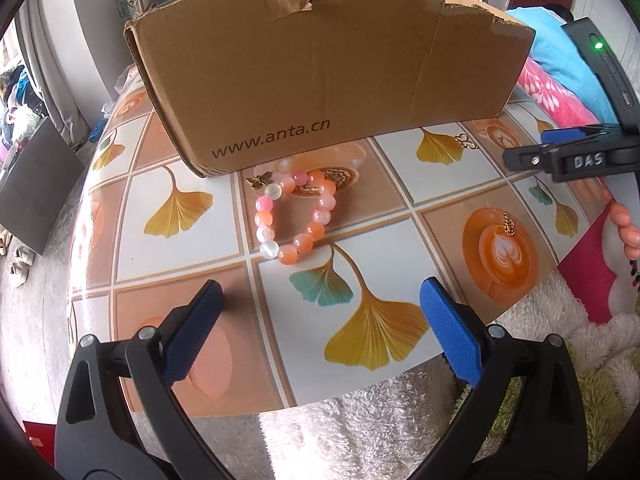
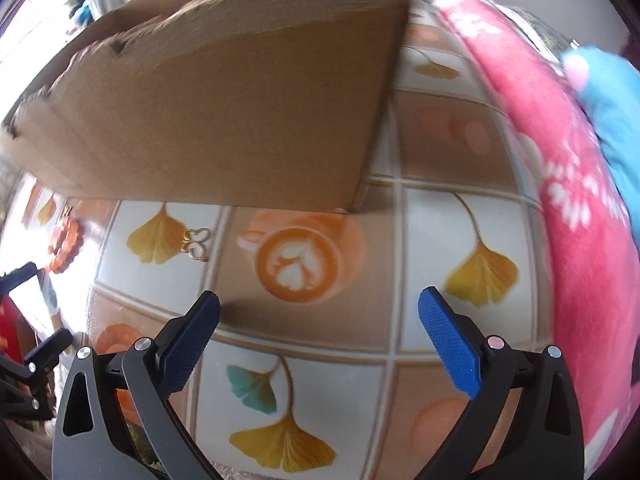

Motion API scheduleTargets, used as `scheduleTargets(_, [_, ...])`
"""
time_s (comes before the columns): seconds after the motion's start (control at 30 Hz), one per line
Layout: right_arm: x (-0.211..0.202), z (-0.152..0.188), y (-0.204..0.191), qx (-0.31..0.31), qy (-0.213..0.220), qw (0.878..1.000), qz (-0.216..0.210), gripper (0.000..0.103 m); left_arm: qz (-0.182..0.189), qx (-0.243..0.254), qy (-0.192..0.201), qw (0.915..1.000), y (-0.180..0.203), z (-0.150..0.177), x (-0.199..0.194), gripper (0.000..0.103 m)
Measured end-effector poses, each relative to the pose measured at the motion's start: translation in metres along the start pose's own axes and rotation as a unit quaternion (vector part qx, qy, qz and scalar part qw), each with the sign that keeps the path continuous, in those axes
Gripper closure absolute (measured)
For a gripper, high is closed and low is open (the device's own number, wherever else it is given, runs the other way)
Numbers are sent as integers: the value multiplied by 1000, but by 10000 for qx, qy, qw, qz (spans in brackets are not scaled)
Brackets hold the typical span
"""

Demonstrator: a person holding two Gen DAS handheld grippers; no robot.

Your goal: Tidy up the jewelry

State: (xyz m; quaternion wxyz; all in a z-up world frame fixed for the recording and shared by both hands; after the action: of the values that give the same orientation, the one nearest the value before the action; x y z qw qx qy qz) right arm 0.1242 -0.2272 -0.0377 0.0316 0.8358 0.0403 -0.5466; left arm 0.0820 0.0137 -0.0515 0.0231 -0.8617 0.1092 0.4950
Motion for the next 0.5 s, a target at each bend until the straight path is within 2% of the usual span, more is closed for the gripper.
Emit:
scheduleTargets(0.1, [-13, 5, 2, 105, 197, 9991, -361, 6, 18, 23, 14, 10000, 0, 1, -1, 8])
scheduleTargets(0.17, [-23, 10, -7, -124, 338, 9977, -577, 11, 24, 30, 16, 10000, -1, 2, -1, 8])
scheduleTargets(0.2, [-27, 12, -14, -302, 399, 9971, -568, 11, 26, 32, 18, 10000, -1, 2, -1, 8])
scheduleTargets(0.33, [-32, 13, -31, -704, 603, 9949, -391, 24, 25, 30, 22, 10000, -2, 2, -1, 8])
scheduleTargets(0.5, [-21, -2, -49, -765, 700, 9936, -438, 42, 11, 15, -13, 10000, -1, 1, -1, 8])
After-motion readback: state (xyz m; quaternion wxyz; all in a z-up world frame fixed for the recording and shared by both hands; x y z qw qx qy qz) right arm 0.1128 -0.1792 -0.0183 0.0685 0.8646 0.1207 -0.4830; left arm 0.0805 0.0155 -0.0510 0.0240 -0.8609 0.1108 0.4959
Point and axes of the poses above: each gripper's, at about its wrist camera, not at the fingertips, and x roughly the way its jaws point, y to its right, z to its underside, the point moved 1 cm from there along x, roughly the way its jaws point, and after that the axes turned 7 degrees about -x, right-handed, at the moved point
